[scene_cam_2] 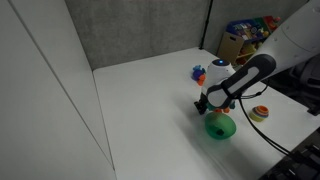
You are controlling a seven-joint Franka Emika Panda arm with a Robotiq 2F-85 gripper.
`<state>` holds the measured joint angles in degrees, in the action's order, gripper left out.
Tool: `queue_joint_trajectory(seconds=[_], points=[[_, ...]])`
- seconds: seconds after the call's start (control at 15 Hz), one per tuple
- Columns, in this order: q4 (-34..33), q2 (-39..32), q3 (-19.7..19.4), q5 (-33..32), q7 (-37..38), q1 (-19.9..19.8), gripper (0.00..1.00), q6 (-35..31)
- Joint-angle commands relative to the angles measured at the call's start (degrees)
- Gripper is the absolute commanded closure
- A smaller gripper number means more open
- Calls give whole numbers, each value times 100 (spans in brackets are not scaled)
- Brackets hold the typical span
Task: Put one blue block in the bowl
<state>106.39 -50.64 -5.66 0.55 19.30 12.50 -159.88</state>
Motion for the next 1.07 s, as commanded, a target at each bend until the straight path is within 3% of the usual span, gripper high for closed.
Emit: queue_joint_trajectory(seconds=[0.0, 0.47, 0.8, 0.87, 0.93, 1.0], points=[[223, 512, -124, 91, 124, 76, 90, 313], [1088, 1882, -137, -85, 71, -5, 90, 1328], [1683, 2966, 112, -92, -234, -250, 90, 2740], [1722, 3108, 164, -79, -300, -305, 56, 3058], [1738, 3279, 222, -43, -395, -367, 44, 3493], [1737, 3402, 262, -30, -424, -416, 38, 3820]])
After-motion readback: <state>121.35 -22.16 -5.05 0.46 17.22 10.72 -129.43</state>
